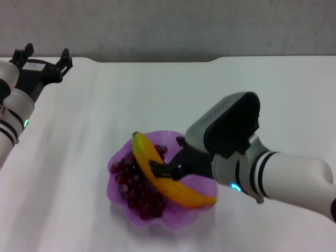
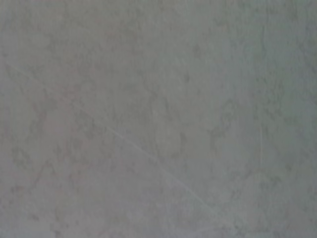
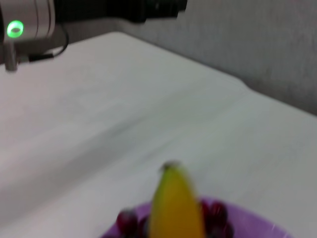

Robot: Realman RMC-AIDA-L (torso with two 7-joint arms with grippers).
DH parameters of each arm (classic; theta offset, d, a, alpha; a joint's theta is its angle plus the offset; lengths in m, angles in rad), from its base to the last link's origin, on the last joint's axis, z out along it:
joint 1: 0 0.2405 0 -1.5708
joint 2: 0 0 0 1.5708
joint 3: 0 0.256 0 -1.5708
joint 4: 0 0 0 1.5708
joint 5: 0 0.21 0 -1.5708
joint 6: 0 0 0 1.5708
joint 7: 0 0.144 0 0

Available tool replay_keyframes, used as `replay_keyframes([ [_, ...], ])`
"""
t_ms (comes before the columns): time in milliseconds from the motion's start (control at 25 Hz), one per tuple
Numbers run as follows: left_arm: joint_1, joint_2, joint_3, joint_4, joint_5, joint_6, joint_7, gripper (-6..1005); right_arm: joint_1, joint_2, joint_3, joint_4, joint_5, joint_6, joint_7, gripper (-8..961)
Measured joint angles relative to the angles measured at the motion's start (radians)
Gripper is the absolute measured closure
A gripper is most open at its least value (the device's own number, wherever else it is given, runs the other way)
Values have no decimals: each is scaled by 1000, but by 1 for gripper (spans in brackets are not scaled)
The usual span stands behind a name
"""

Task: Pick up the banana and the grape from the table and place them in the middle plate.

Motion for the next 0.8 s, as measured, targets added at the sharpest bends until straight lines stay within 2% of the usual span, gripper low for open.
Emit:
replay_keyframes([
  [160, 0, 0, -2, 0, 0, 0, 0, 117, -10, -1, 31, -28, -9, -15, -3, 65],
  [480, 0, 0, 1, 1, 0, 0, 0, 117, -107, 0, 152, -104, -113, -107, -4, 58],
  [640, 0, 0, -1, 1, -2, 0, -3, 117, -135, -1, 207, -49, -135, -238, -4, 59],
  [800, -1, 0, 2, 7, -1, 6, -1, 117, -151, -1, 236, 71, -133, -454, 2, 60],
])
